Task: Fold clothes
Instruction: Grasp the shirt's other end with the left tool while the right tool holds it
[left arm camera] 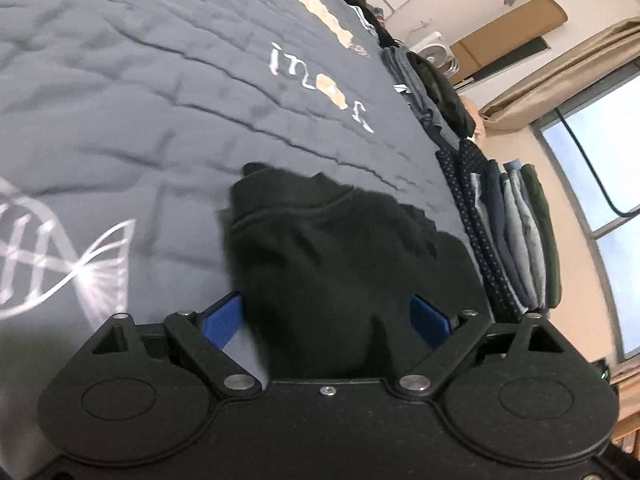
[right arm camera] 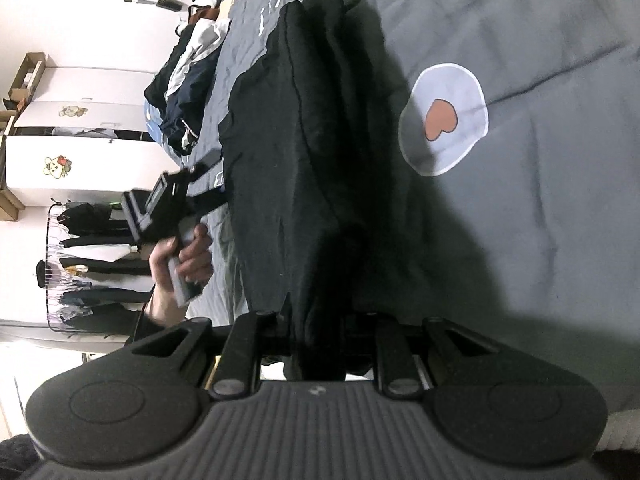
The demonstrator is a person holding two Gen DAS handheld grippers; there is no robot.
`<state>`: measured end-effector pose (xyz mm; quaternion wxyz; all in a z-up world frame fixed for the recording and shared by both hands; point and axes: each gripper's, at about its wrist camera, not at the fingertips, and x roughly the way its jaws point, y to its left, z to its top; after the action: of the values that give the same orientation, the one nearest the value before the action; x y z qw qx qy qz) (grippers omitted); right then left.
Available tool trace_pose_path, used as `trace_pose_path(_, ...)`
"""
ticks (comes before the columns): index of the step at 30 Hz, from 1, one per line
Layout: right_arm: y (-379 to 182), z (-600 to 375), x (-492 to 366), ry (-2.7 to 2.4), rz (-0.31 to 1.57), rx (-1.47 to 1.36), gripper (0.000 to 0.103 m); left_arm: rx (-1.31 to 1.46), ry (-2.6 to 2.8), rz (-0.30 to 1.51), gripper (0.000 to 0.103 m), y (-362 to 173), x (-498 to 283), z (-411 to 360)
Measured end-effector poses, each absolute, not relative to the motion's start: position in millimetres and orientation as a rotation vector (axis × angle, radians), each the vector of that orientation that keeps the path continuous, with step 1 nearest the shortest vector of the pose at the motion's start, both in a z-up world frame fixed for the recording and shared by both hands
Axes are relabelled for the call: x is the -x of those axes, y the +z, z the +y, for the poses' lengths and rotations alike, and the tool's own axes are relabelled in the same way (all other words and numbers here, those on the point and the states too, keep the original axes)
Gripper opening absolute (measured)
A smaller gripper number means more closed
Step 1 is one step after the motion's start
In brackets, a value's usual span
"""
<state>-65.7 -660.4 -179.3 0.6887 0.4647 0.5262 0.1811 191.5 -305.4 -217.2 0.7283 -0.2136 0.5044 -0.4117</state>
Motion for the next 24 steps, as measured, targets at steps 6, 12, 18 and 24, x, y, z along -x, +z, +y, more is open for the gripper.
trace_pose_path(6, -182, -666, 71, 0.411, 1.176, -1.040, 0.018, 0.439, -0.962, 1.105, 0.088, -221, -203, -345)
trace_pose_path(12, -184, -668, 73, 0.419, 1.177, -1.032, 0.018, 0.417, -0.952, 1.074, 0.015, -223, -206, -347)
trace_pose_path(18, -175, -667, 73, 0.439, 1.145, -1.006, 0.018, 0.336, -0.988, 0.978, 0.013, -181, -191, -342)
trace_pose_path(24, -148, -669, 79, 0.456, 1.091, -1.002, 0.018, 0.187, -1.070, 0.877, 0.012, -112, -169, -361)
